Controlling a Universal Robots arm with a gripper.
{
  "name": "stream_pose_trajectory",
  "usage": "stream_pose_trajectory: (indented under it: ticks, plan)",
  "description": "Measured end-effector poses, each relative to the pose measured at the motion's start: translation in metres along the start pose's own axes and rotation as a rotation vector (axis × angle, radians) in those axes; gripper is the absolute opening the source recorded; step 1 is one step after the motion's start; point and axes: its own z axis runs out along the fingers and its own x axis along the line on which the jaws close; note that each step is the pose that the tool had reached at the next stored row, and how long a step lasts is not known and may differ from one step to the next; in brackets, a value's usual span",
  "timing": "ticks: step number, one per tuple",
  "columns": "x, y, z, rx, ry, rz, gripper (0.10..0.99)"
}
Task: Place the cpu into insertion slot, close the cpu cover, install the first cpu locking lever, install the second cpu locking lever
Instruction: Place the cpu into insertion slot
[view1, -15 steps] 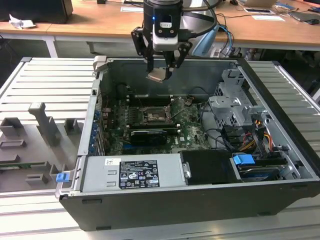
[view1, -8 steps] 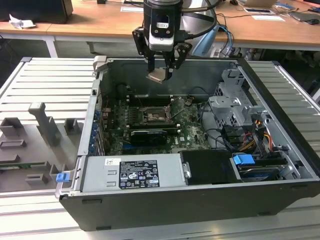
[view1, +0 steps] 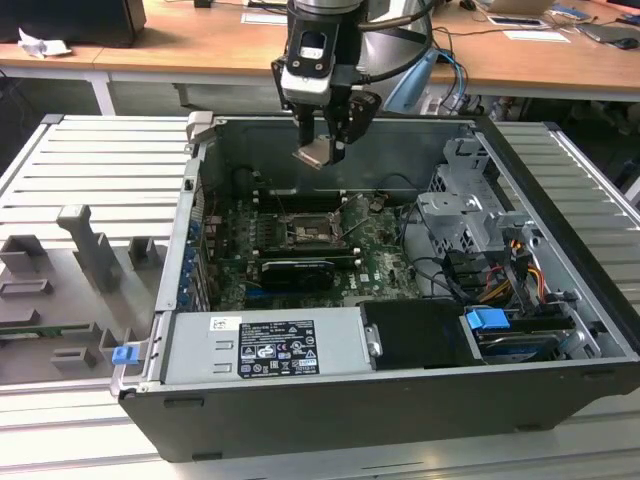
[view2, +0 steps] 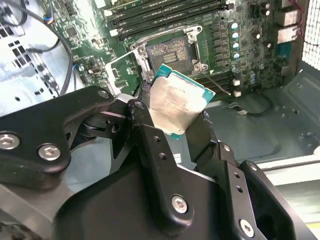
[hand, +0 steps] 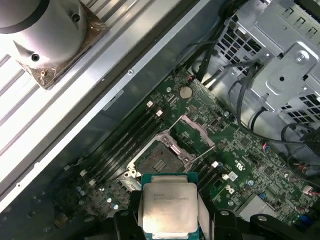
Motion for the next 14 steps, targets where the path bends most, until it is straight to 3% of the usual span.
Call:
stream_pose_trajectory:
  ticks: [8,14]
  plan:
    - [-0.0002,-0.0007,0.0076,-0.003,-0.015,0.171,0.529]
    - [-0.0002,-0.0017,0.0175,0.001,-0.0186,0.243,0.529]
